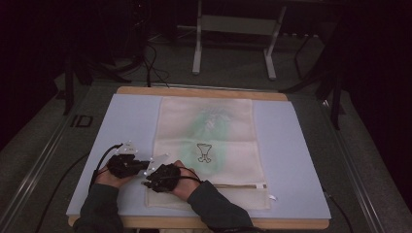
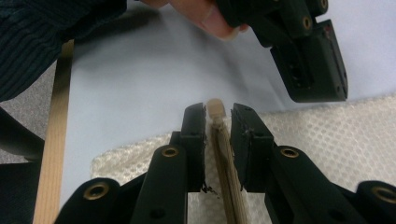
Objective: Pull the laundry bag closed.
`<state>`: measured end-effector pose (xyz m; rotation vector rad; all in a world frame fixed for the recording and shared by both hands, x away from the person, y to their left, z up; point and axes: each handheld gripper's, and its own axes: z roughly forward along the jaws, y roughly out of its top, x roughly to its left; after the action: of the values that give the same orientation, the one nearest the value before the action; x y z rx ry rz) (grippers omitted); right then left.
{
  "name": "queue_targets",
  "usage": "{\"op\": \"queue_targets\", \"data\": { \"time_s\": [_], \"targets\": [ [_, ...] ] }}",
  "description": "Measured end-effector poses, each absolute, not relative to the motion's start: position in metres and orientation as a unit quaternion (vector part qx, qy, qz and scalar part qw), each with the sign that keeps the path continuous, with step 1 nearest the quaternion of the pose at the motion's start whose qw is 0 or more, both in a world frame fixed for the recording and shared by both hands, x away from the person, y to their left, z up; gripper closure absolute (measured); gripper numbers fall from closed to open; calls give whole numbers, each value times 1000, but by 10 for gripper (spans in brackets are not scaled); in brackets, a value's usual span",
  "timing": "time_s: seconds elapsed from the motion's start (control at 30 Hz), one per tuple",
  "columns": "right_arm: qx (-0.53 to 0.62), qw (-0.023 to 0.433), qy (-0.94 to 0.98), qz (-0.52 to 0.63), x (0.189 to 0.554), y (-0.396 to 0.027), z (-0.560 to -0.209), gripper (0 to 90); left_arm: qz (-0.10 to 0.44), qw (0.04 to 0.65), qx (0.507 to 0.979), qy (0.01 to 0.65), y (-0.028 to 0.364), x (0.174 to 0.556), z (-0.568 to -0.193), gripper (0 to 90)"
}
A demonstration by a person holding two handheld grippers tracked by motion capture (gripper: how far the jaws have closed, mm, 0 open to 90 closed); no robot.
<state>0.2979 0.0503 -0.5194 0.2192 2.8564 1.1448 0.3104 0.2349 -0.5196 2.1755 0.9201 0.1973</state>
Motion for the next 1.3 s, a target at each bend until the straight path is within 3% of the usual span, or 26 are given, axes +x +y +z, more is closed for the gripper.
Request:
{"op": "queue_targets", "data": {
  "time_s": [1.3],
  "targets": [
    [78, 40, 929, 358, 301, 81, -522, 812, 87, 386, 842, 366, 239, 309, -517, 896]
  ]
}}
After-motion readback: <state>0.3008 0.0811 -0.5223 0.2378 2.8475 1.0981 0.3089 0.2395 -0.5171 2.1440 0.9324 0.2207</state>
